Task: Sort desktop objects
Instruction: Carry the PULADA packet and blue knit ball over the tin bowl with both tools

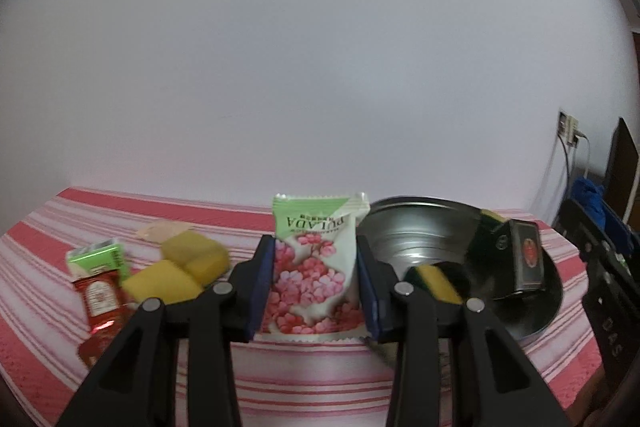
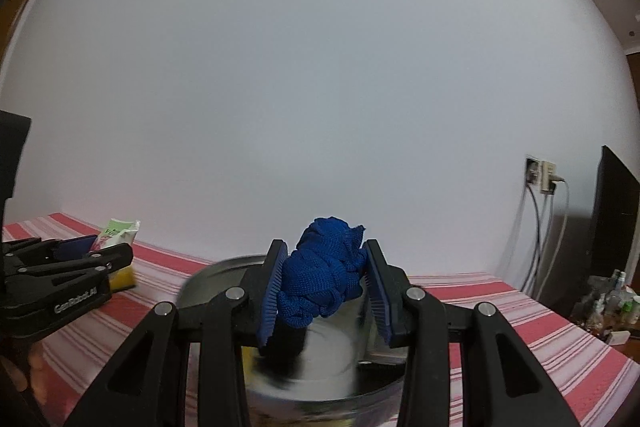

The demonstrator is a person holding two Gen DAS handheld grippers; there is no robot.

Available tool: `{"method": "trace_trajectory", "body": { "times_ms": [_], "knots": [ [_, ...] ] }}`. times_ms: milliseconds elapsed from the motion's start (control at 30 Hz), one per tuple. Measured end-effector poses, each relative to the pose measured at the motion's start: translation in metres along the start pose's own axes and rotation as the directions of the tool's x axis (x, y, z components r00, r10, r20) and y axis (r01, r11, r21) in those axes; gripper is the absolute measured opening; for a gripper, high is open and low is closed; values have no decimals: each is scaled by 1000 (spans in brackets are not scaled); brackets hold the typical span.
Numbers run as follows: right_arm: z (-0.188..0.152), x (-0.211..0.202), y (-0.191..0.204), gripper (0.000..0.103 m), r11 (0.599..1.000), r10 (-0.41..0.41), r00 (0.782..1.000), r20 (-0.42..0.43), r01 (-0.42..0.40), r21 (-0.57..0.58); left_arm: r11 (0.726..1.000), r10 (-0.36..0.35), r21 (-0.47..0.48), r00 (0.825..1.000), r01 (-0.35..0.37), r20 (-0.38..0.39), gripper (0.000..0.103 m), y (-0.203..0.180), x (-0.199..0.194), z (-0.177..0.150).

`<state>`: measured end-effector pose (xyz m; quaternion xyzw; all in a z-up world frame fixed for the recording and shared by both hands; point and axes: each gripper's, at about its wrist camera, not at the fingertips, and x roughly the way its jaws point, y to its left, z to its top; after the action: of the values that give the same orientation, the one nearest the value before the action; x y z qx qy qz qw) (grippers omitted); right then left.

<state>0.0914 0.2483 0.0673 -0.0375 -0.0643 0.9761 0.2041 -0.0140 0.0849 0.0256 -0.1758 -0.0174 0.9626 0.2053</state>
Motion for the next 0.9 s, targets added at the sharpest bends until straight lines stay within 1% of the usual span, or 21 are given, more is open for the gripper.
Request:
{"method": "trace_trajectory", "body": {
  "times_ms": [167, 200, 333, 533, 700, 900],
  "knots": [
    [1, 11, -16, 42, 999, -53, 999, -11, 53, -5, 998, -40, 41, 999, 40, 3, 38, -28, 6, 1],
    [-10, 11, -31, 42, 998, -61, 998, -11, 61, -8, 998, -48, 45, 999, 48, 2, 38, -34, 8, 1],
    [-12, 31, -32, 42, 997, -75, 997, -25, 74, -11, 996, -71, 51, 997, 71, -9, 38, -53, 17, 3],
    [-17, 47, -40, 42, 995, -94, 995, -45, 93, -19, 995, -83, 61, 996, 84, -28, 38, -73, 30, 2],
    [-22, 67, -56, 42, 993, -118, 989, -88, 119, 7, 993, -87, 74, 995, 91, -46, 38, -83, 37, -1],
    [-27, 92, -67, 42, 994, -97, 983, -158, 103, 32, 991, -96, 91, 992, 103, -79, 38, -96, 49, -4]
  ]
}}
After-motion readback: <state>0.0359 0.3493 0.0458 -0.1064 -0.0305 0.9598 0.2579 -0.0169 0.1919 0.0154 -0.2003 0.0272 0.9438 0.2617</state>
